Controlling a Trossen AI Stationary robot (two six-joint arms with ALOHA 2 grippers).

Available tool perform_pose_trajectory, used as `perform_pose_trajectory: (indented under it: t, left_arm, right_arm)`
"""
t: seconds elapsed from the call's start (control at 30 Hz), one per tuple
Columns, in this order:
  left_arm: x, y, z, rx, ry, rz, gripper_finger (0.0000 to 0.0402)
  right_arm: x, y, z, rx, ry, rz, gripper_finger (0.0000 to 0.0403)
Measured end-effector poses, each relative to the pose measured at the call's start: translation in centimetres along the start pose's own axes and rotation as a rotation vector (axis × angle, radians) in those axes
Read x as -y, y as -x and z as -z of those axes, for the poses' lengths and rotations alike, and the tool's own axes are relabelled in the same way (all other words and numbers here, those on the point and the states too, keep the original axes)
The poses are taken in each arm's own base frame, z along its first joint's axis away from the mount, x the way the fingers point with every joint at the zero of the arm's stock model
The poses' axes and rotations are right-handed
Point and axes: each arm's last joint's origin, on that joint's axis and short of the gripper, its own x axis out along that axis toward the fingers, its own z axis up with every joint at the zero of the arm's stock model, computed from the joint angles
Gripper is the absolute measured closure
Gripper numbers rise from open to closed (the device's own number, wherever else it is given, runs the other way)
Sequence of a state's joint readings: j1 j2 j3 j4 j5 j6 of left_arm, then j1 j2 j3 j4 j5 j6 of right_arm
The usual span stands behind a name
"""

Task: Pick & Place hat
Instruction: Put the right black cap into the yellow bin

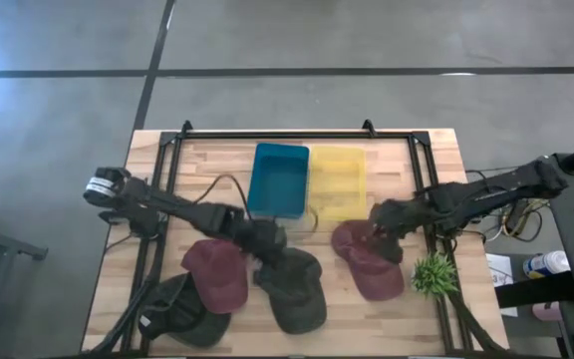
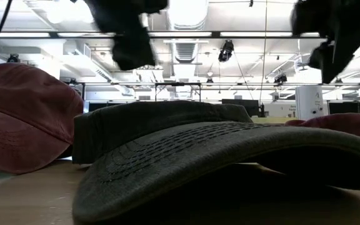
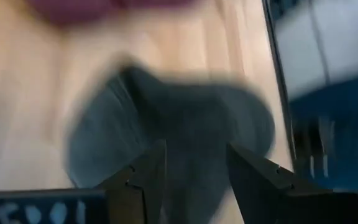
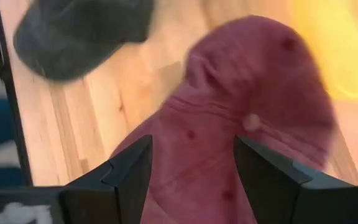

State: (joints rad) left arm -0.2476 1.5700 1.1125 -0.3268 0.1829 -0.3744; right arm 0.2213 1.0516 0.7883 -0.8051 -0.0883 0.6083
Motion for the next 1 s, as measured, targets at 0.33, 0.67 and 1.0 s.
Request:
perform_pose_trajectory:
  t: [0.33, 0.67, 1.0]
  left_arm:
    - [1.6, -0.8, 3.4, -0.18, -0.396, 0.009, 0.0241]
    - [0.6, -1.8, 5.1, -0.183, -0.617, 0.009, 0.0241]
    - [0.4, -3.1, 5.1, -0.054, -0.516, 0.001, 0.0241]
  right_arm:
    - [-7.0, -5.2, -4.9, -0.14, 0.265, 0.031, 0.0184]
    - [-16.9, -9.5, -5.3, -0.148, 0.416, 0.031, 0.0184]
    - [-21.7, -11.8, -0.9, -0.077, 0.505, 0.163, 0.0184]
